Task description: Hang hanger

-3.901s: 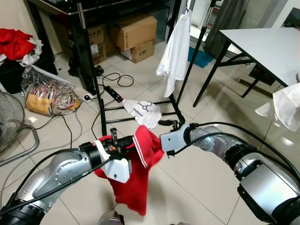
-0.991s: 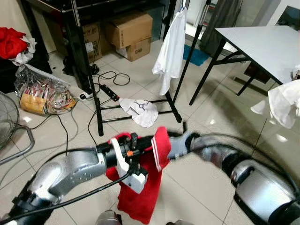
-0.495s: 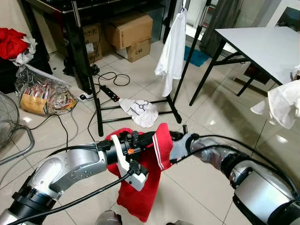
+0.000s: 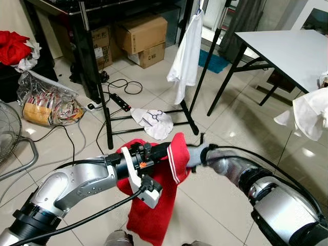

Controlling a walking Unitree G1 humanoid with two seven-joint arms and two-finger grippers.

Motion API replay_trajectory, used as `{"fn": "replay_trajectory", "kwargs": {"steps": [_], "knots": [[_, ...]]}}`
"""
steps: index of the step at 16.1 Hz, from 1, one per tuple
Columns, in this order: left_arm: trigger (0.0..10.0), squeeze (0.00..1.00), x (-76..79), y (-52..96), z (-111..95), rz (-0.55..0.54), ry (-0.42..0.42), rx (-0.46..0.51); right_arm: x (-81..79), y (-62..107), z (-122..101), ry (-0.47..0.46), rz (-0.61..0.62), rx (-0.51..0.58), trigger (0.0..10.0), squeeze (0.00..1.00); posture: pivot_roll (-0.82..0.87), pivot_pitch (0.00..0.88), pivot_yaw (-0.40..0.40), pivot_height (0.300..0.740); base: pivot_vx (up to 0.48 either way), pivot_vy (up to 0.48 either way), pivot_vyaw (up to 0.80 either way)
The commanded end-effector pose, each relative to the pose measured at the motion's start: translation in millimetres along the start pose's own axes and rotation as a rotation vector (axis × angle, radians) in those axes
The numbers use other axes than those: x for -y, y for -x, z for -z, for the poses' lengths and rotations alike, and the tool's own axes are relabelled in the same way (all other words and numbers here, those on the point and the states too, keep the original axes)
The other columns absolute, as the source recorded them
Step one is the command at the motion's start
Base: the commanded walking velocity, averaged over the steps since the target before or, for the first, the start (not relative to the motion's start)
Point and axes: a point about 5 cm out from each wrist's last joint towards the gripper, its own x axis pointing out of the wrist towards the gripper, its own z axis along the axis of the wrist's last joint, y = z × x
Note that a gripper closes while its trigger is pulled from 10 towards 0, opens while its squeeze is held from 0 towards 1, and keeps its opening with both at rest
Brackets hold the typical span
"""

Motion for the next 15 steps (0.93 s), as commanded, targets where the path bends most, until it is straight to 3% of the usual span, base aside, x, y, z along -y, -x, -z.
{"fn": "replay_trajectory", "kwargs": {"steps": [1,5,8,12,13,14,15], "knots": [[10.0,0.0,-10.2,0.0,5,-0.046,-0.038,-0.019,14.4,1.5,-2,-0.079,0.064,0.028,0.0,0.0,0.18,0.029,-0.093,0.74,0.0,0.0,0.0],[10.0,0.0,-12.5,4.9,21,-0.108,-0.009,-0.138,36.0,5.3,-6,-0.174,0.185,0.085,0.0,0.0,0.17,0.027,-0.092,0.74,0.0,0.0,0.0],[10.0,0.0,-9.0,15.0,36,-0.198,0.085,-0.281,52.0,11.7,-4,-0.242,0.296,0.116,0.0,0.0,0.17,0.028,-0.09,0.74,0.0,0.0,0.0],[10.0,0.0,-8.6,25.6,48,-0.269,0.119,-0.387,55.9,14.7,2,-0.289,0.315,0.107,0.0,0.0,0.17,0.026,-0.088,0.74,0.0,0.0,0.0],[10.0,0.0,-10.4,30.9,54,-0.302,0.139,-0.433,54.1,15.4,5,-0.341,0.311,0.096,6.5,0.0,0.17,0.024,-0.087,0.74,0.0,0.0,0.0],[10.0,0.0,-12.4,36.5,61,-0.353,0.191,-0.485,53.1,16.3,8,-0.415,0.314,0.102,10.0,0.0,0.17,0.024,-0.087,0.74,0.0,0.0,0.0],[10.0,0.0,-13.0,41.5,67,-0.41,0.265,-0.53,53.3,17.1,9,-0.511,0.325,0.128,10.0,0.0,0.17,0.024,-0.085,0.74,0.0,0.0,0.0]]}}
